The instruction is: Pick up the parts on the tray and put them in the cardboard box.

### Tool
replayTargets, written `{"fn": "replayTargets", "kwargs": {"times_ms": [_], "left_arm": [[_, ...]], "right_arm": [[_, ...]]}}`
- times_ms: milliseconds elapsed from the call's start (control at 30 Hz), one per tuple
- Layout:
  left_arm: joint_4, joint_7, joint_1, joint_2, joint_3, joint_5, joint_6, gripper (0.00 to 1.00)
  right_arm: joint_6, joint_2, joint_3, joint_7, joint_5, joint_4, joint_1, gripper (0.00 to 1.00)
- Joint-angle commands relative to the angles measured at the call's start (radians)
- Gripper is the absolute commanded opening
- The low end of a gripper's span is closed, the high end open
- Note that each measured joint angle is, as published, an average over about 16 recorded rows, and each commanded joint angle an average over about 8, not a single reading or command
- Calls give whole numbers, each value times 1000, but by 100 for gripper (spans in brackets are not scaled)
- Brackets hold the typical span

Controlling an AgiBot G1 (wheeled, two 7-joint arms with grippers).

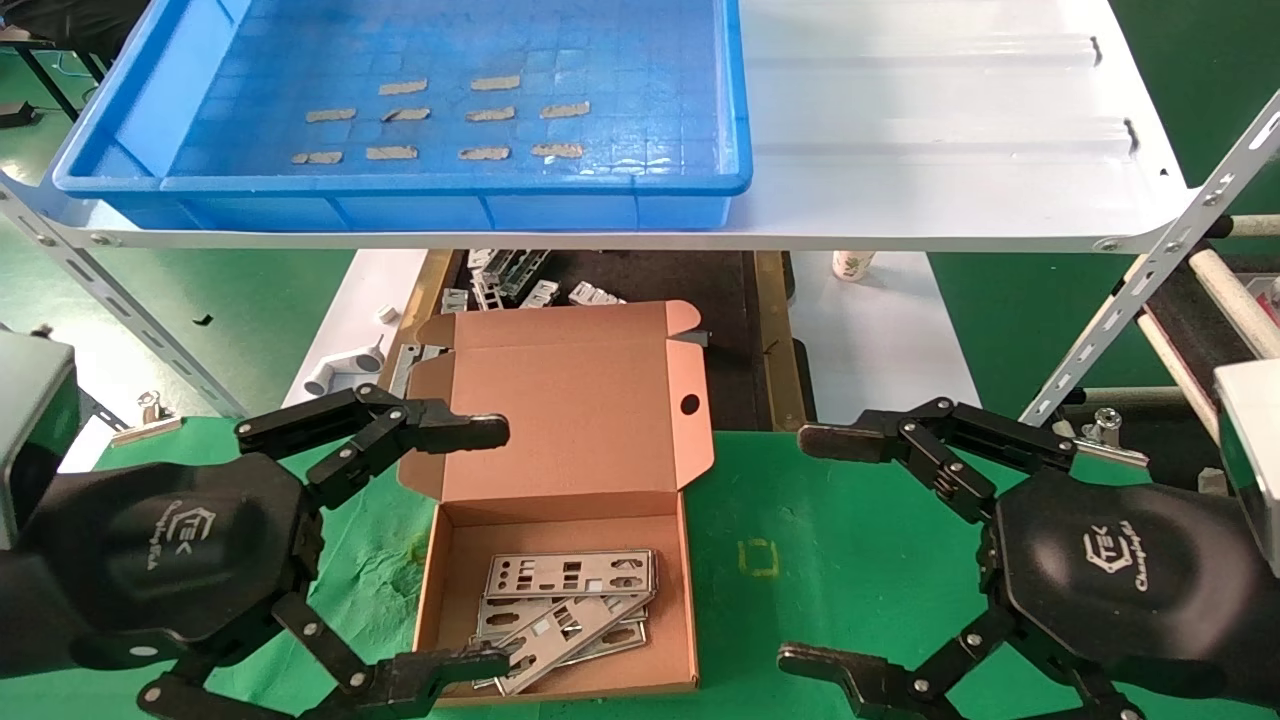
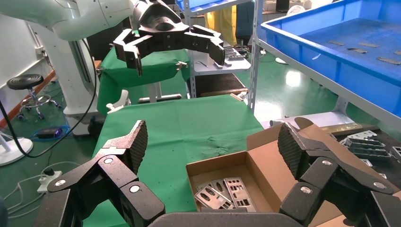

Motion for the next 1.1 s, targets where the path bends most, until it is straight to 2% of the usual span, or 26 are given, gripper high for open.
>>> {"fn": "replayTargets", "kwargs": {"times_ms": [33, 1100], "left_arm": [[-2, 0, 7, -3, -9, -11, 5, 100], [1, 0, -3, 1, 4, 7, -3, 100]], "right_arm": [[0, 0, 0, 0, 0, 0, 0, 100], [0, 0, 0, 0, 0, 0, 0, 100]]}}
